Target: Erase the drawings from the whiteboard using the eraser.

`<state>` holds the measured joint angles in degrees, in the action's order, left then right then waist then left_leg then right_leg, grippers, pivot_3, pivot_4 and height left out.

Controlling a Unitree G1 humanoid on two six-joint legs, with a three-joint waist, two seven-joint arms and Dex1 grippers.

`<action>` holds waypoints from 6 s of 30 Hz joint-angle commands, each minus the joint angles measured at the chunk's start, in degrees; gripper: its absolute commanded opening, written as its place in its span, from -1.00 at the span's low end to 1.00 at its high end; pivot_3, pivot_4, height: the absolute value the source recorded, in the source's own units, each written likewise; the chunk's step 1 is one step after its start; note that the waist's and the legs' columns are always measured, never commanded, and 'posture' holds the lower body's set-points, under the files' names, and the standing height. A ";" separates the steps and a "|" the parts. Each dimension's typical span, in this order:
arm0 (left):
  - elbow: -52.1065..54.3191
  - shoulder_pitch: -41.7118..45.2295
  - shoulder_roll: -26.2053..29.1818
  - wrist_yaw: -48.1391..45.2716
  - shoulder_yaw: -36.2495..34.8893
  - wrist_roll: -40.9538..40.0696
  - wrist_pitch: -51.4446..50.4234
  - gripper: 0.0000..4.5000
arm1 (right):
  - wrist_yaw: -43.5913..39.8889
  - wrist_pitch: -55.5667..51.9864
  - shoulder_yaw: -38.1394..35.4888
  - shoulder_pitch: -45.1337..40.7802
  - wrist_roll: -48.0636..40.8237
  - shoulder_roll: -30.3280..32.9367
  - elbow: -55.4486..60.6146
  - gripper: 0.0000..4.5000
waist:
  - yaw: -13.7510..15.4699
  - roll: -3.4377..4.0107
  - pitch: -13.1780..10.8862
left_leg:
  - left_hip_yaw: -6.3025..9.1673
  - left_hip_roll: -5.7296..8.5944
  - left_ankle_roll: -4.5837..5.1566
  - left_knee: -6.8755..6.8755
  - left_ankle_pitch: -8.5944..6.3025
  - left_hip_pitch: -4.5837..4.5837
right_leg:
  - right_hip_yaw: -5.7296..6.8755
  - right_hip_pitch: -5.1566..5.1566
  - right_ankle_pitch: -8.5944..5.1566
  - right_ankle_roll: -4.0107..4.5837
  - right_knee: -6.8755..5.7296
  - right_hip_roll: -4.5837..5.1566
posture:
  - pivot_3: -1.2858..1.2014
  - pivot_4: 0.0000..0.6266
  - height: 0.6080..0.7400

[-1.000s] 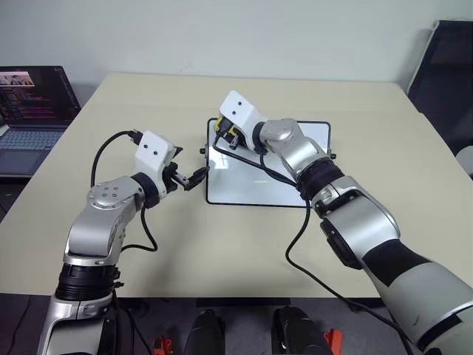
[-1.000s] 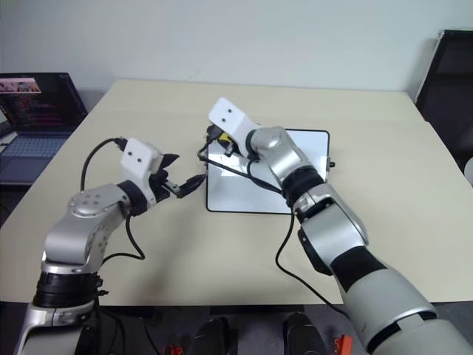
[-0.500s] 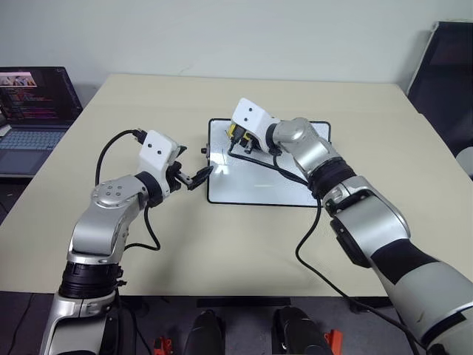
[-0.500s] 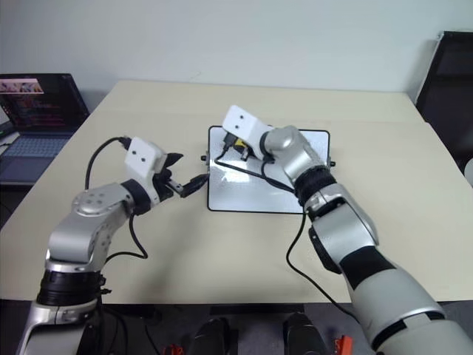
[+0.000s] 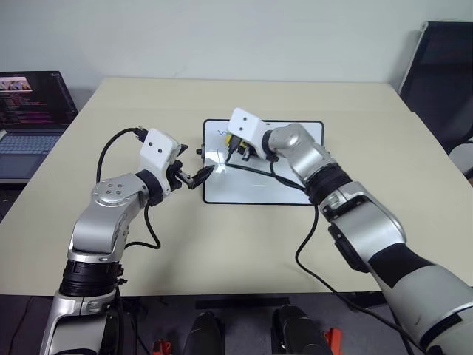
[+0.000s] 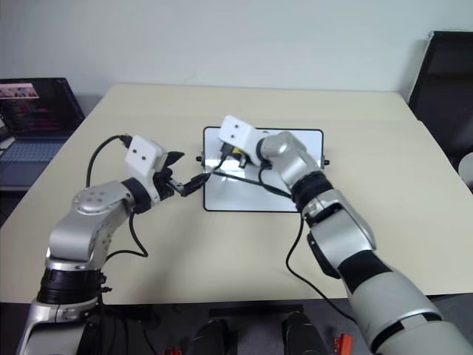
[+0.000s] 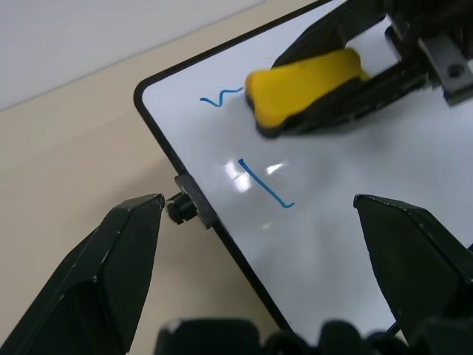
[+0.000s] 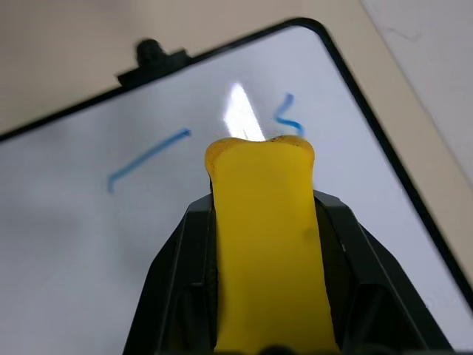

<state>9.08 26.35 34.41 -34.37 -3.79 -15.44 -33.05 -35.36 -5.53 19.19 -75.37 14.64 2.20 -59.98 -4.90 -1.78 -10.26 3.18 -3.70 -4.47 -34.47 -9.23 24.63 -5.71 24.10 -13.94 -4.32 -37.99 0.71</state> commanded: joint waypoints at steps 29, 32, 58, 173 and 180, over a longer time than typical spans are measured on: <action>0.46 0.27 0.01 3.79 -4.17 0.32 1.34 1.00 | 6.38 4.42 -4.65 -8.99 0.39 -6.04 -12.66 -0.41 | -0.12 0.02 -0.02 | 0.06 -0.02 0.00 0.23 0.00 0.01 | 0.02 0.08 -0.07 0.10 0.03 -0.05 | 0.03 -0.52 1.00; 0.24 0.83 -0.49 4.33 -5.05 -0.78 0.88 1.00 | 7.28 5.23 -4.66 -8.98 0.62 -6.26 -12.46 -0.41 | -0.09 0.02 -0.02 | 0.07 -0.02 0.00 0.27 0.00 0.02 | 0.03 0.09 -0.07 0.11 0.04 -0.06 | 0.03 -0.52 1.00; 0.13 0.88 -0.36 3.74 -3.65 -0.31 1.11 1.00 | 8.56 4.33 -4.72 -7.88 2.80 -1.91 -13.55 -0.41 | -0.01 0.02 -0.03 | 0.09 -0.02 0.00 0.31 0.00 0.03 | 0.05 0.09 -0.07 0.12 0.05 -0.05 | 0.03 -0.52 1.00; 4.44 -12.97 -0.42 -4.48 -3.88 -6.50 7.64 1.00 | 4.82 7.87 6.82 -2.89 8.67 -0.11 -2.69 -0.41 | 0.01 -0.07 -0.01 | 0.10 -0.03 0.05 0.49 0.04 -0.23 | 0.03 0.02 -0.48 0.68 -0.09 -0.10 | 0.03 -0.52 1.00; 4.12 -12.69 -0.27 -4.38 -3.69 -6.57 7.74 1.00 | -8.06 11.18 12.79 2.62 12.27 3.47 2.80 -0.41 | 0.10 -0.09 0.00 | 0.12 -0.03 0.06 0.50 0.04 -0.24 | 0.04 0.00 -0.46 0.63 -0.06 -0.10 | 0.03 -0.52 1.00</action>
<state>12.57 12.73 33.94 -38.40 -6.89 -22.09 -26.67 -40.35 4.81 29.44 -74.80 24.46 4.27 -58.32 -4.80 -1.86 -10.26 3.30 -3.73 -4.42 -33.97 -9.19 24.38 -5.67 24.08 -14.39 -3.74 -38.04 0.62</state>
